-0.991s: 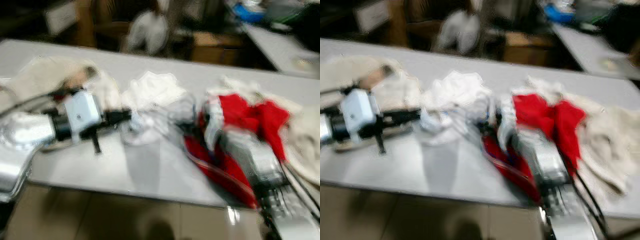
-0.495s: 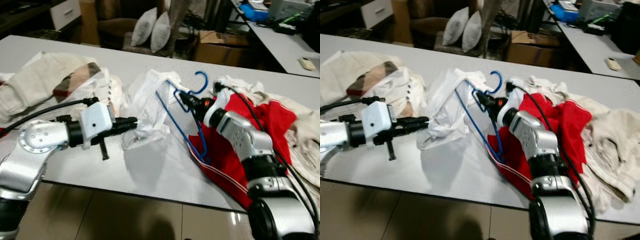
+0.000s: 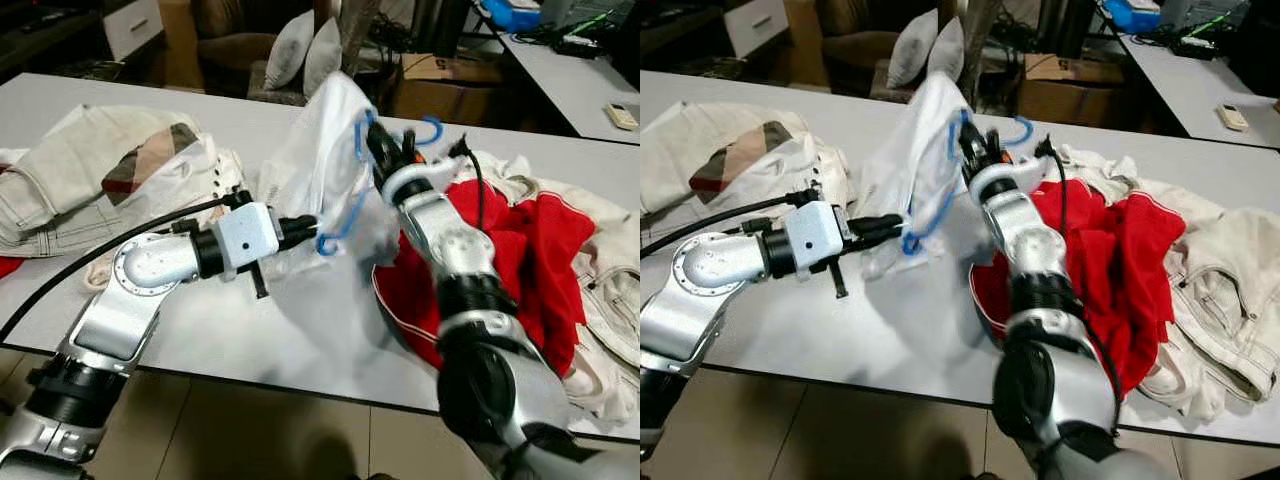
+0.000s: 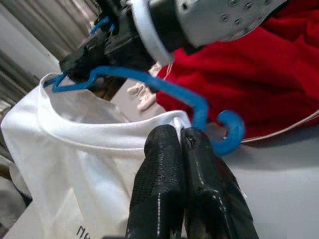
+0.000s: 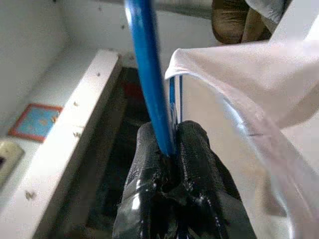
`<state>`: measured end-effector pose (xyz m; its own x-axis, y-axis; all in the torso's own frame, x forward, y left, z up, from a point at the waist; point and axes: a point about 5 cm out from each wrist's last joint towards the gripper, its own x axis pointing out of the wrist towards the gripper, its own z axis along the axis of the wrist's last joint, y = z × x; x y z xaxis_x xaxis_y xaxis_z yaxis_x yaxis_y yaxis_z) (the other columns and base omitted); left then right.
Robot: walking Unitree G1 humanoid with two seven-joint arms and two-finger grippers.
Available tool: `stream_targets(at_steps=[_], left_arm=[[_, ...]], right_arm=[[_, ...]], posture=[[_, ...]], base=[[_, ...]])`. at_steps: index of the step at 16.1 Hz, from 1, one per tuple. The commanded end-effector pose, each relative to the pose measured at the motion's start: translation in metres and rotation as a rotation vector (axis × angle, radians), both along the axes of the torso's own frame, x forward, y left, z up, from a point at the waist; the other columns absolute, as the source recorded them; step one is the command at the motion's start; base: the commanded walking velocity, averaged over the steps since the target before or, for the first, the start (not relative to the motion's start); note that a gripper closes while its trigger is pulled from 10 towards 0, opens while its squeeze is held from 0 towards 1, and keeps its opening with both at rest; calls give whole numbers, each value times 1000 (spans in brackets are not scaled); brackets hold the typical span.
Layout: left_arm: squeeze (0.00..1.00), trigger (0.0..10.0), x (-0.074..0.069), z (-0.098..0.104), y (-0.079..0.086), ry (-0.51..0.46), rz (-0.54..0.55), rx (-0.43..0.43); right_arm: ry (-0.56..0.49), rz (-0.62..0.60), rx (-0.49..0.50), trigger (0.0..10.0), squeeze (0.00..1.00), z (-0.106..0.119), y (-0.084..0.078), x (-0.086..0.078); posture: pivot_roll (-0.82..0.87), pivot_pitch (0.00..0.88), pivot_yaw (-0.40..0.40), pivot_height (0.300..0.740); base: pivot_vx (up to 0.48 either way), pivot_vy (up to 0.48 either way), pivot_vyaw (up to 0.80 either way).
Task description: Hang hanger
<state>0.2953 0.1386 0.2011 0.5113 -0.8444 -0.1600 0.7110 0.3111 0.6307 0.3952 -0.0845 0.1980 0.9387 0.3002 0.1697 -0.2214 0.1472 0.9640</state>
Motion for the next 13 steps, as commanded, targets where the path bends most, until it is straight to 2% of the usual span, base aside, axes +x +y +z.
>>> stream_targets(at_steps=[1, 3, 4, 5, 7, 10, 12, 13], left_arm=[[0, 0, -3, 0, -5, -7, -35, 18], [0, 0, -6, 0, -7, -20, -58, 3], [0, 0, -10, 4, -11, -22, -84, -40], [0, 0, -15, 8, -17, -2, -123, -90], [0, 0, -20, 8, -25, 69, -172, -139], [0, 0, -14, 7, -41, 93, -187, -220], [0, 0, -6, 16, -47, 103, -180, -284], [0, 0, -1, 18, -46, 86, -155, -267]], right_arm=[[11, -30, 43, 10000, 0, 3, -1, 2], [42, -41, 49, 10000, 0, 1, 5, 4], [66, -69, 37, 10000, 0, -2, 6, 5], [86, -97, 1, 10000, 0, -4, 7, 5], [133, -157, 19, 10000, 0, -7, 9, 7], [189, -195, 23, 10000, 0, -12, 19, 4], [186, -178, -72, 10000, 0, -18, 35, -2], [193, -164, -115, 10000, 0, -22, 36, -5]], posture=[[103, 0, -38, 740], [120, 0, -47, 740], [124, 0, -47, 740], [127, 0, -44, 740], [111, 0, -14, 740], [93, 0, 10, 740], [73, 0, 30, 740], [66, 0, 33, 740]], base=[[0, 0, 0], [0, 0, 0], [0, 0, 0], [0, 0, 0], [0, 0, 0], [0, 0, 0], [0, 0, 0], [0, 0, 0]])
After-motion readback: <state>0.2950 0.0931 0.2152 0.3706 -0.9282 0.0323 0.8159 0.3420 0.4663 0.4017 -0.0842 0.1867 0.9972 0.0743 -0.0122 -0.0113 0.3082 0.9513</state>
